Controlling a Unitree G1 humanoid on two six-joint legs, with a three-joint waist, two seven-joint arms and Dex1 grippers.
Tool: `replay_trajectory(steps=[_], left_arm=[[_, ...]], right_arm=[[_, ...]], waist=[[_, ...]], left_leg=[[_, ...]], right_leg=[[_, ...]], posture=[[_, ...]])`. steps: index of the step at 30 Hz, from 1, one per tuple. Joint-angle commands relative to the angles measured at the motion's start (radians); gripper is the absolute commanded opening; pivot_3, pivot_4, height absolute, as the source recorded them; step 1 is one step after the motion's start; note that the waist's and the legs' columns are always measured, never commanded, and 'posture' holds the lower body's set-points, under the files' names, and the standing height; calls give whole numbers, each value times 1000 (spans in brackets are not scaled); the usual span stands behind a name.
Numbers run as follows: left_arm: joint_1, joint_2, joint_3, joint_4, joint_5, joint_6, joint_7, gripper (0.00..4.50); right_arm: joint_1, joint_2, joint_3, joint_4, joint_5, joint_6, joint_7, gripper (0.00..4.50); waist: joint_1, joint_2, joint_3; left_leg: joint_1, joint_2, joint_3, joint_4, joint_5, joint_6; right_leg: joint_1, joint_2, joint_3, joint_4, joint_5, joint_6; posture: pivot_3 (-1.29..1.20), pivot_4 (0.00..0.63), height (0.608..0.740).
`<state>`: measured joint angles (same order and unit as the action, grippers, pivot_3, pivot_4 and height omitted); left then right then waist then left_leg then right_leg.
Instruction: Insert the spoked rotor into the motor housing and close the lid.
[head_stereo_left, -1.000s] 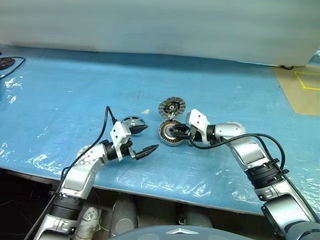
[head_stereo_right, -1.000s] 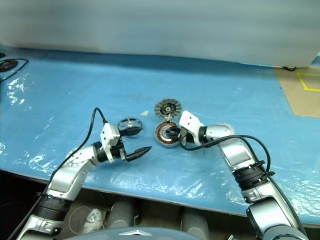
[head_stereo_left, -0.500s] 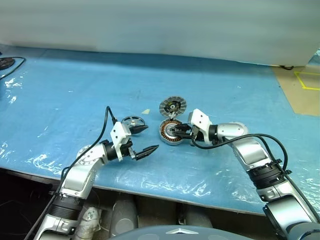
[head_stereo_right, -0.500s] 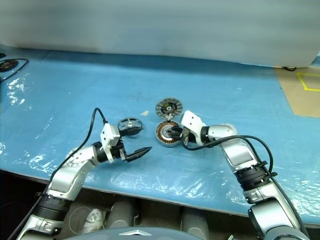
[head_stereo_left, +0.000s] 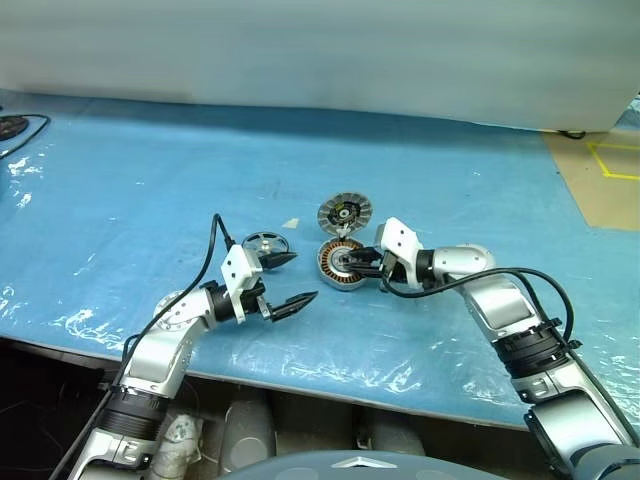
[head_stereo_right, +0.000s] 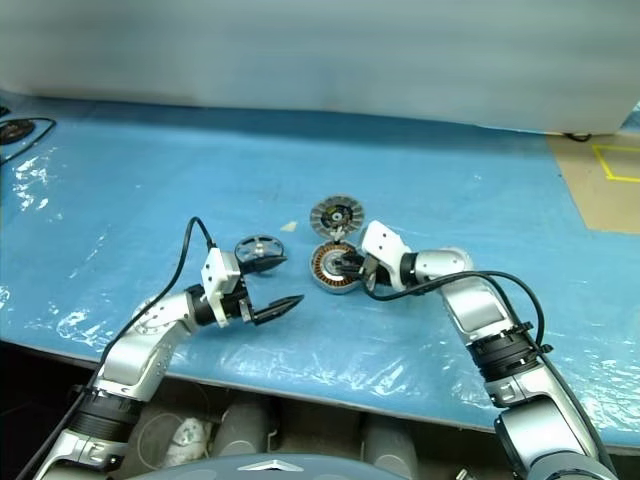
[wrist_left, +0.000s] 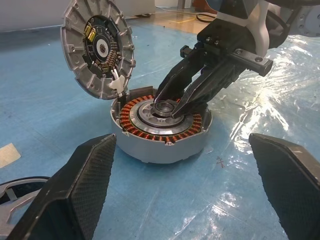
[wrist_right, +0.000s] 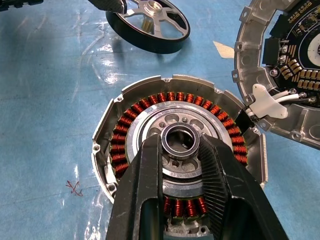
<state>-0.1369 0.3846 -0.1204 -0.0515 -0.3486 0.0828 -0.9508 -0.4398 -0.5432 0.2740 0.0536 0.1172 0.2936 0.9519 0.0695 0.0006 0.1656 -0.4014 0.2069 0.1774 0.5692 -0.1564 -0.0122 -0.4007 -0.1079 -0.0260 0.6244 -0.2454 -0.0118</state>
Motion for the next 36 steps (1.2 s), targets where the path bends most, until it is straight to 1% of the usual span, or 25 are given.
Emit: replay_trajectory(steps=[1, 8, 26, 36], left_arm=[[3, -1, 0, -13, -1, -21, -5, 4500], [4, 0, -2, -12, 0, -22, -6, 4500], [2, -1, -3, -8, -2, -22, -8, 4500], [4, -1, -6, -9, 0, -21, -8, 4500]], right_arm=[[-2, 6, -10, 7, -18, 6, -23, 668], [0, 8, -8, 7, -21, 4, -26, 668], [-8, -33, -28, 24, -23, -5, -26, 668], [-8, -22, -19, 23, -18, -4, -27, 668]], waist=[[0, 0, 0], [0, 0, 0], [1, 0, 0], [1, 0, 0]], left_leg=[[0, 0, 0, 0, 0, 0], [0, 0, 0, 0, 0, 0], [0, 0, 0, -1, 0, 0], [0, 0, 0, -1, 0, 0]], right_leg=[[0, 0, 0, 0, 0, 0], [0, 0, 0, 0, 0, 0], [0, 0, 0, -1, 0, 0], [0, 0, 0, -1, 0, 0]], posture=[[0, 150, 740], [0, 150, 740], [0, 150, 740], [0, 150, 740]])
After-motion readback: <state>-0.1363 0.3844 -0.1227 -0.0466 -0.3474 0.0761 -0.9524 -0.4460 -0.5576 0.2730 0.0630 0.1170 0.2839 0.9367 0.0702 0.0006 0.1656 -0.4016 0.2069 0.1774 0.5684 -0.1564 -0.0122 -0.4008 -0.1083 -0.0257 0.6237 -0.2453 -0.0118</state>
